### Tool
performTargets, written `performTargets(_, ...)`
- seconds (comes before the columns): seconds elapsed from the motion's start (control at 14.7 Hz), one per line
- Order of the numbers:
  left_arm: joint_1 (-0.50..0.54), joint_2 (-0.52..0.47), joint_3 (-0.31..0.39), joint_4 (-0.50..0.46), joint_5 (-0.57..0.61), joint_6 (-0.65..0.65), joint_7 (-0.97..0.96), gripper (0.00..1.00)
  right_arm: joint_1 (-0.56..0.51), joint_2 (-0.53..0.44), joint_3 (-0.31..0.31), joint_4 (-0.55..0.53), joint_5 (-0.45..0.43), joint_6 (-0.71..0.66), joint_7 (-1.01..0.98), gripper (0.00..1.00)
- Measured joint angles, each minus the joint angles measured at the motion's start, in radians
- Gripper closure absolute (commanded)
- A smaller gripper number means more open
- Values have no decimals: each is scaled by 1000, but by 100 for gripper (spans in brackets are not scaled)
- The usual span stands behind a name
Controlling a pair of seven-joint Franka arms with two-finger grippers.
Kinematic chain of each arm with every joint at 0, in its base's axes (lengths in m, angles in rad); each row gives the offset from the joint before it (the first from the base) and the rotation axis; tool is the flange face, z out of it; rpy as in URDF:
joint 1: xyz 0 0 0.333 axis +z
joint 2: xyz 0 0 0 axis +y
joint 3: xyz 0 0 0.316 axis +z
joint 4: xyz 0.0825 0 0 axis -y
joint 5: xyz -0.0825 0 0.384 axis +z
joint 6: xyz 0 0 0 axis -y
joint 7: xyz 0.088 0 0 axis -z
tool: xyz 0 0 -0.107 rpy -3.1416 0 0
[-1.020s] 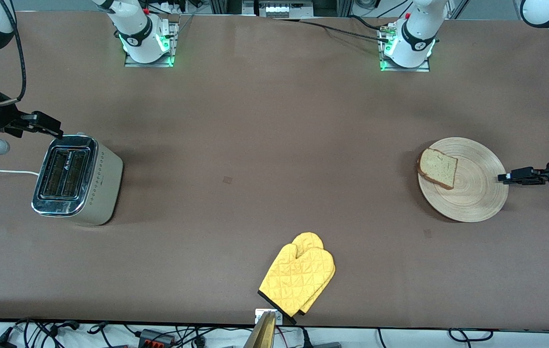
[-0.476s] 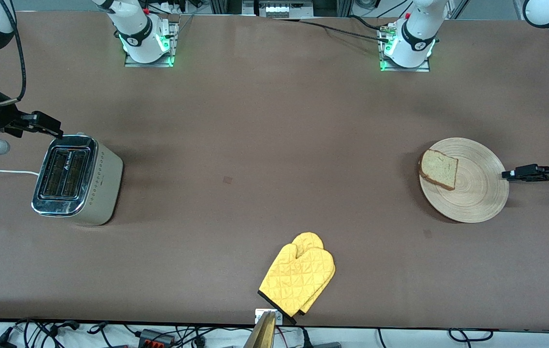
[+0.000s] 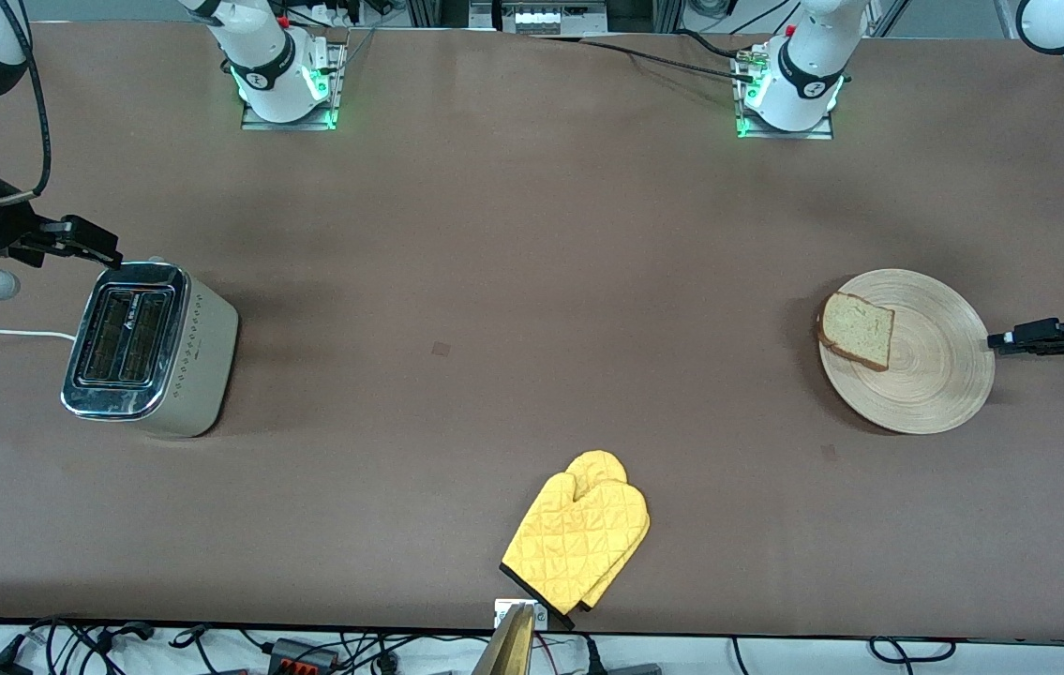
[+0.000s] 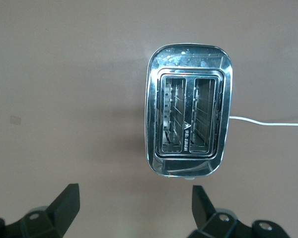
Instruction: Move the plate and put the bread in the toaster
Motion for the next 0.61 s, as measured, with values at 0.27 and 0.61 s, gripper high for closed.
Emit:
performTargets(0.27, 3, 4, 0, 8, 0, 5, 3, 46, 0, 0, -1, 0, 0, 0, -3, 0)
performTargets(0.61, 9, 55, 0, 17, -24, 5, 3, 48, -1, 1, -2, 0, 0, -1, -3, 0)
